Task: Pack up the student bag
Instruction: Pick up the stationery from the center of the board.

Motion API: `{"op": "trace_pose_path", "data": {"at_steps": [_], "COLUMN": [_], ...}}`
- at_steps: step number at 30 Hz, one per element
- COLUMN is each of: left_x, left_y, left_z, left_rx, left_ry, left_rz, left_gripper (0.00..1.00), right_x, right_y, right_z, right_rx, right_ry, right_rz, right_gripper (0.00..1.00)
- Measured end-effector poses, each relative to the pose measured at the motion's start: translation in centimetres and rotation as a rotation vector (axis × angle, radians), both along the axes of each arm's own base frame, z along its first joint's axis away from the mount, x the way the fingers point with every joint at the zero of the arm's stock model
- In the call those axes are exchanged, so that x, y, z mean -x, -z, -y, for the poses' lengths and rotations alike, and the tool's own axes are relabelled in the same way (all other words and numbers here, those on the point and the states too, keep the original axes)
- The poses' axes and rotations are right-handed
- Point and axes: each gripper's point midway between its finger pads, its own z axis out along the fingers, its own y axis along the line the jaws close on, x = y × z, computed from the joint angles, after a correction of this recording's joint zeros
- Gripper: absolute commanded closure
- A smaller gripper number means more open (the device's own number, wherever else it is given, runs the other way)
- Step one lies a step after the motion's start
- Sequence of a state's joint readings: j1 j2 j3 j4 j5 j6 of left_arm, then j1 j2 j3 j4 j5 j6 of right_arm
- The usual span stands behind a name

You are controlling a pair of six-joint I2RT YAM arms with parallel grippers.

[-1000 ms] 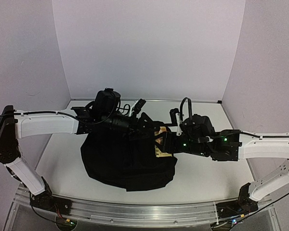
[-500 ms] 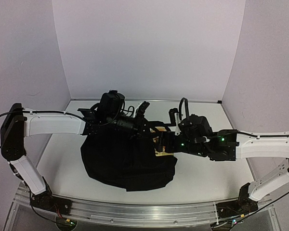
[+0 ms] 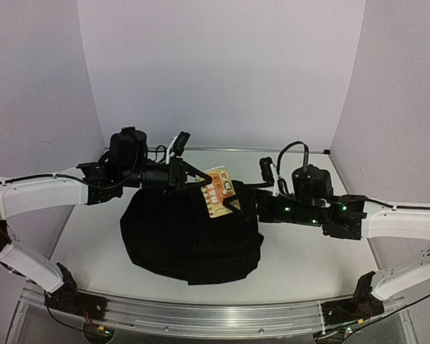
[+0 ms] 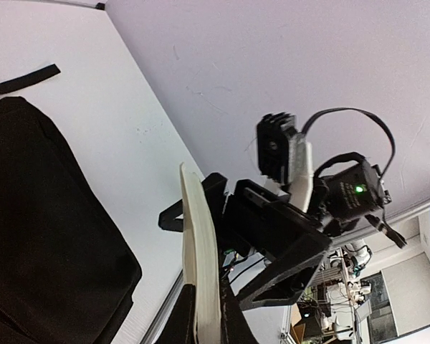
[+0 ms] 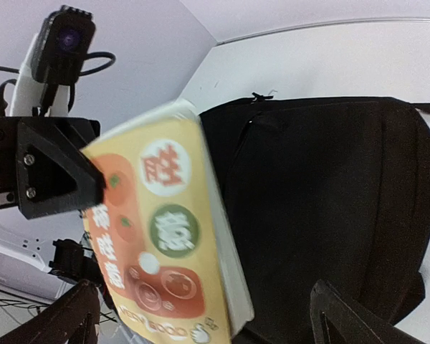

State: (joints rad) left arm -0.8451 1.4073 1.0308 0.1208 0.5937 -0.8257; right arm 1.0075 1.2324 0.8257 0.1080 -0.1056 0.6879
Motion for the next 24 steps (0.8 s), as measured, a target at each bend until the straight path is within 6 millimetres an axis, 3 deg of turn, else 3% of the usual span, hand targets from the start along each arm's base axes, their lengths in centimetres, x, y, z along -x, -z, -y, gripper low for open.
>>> {"op": "trace_pose_path", "data": {"at_steps": [4,11,15,19,21,22,24], "left_x": [0.8,2.7,3.4,3.7,3.8,3.8,3.7], "left_y": [-1.9,-3.3,-3.3,-3.5,-3.6,-3.6,-3.3], "left_z": [-1.3,-2.3,-2.5,-2.5,-2.5,-2.5,-2.6], "left_rx": [0.040,0.086,0.102,0.116,0.120,0.121,0.117], "left_ry": [0.011,0.072,0.094,0.115,0.118,0.118,0.112], "left_rz": [0.066,0.129,0.138,0.145,0.145,0.144,0.140], "left_gripper": [1.00,1.00,1.00,1.00,0.92,0.79,0.63], "right_x": [1.3,2.9,3.2,3.2,3.2,3.2,3.2], "right_y": [-0.5,-3.7,-4.4,-4.5,-4.4,-4.4,-4.5], "right_z": [-1.0,-2.5,-3.1,-3.8,-4.2,-4.4,-4.7], "right_rx": [-0.061,-0.201,-0.248,-0.286,-0.300,-0.307,-0.325], "right_ry": [-0.099,-0.225,-0.257,-0.281,-0.292,-0.298,-0.303], "right_rz": [-0.028,-0.010,-0.012,-0.028,-0.030,-0.037,-0.041], "right_gripper": [0.10,0.32,0.47,0.71,0.87,0.93,1.00]}}
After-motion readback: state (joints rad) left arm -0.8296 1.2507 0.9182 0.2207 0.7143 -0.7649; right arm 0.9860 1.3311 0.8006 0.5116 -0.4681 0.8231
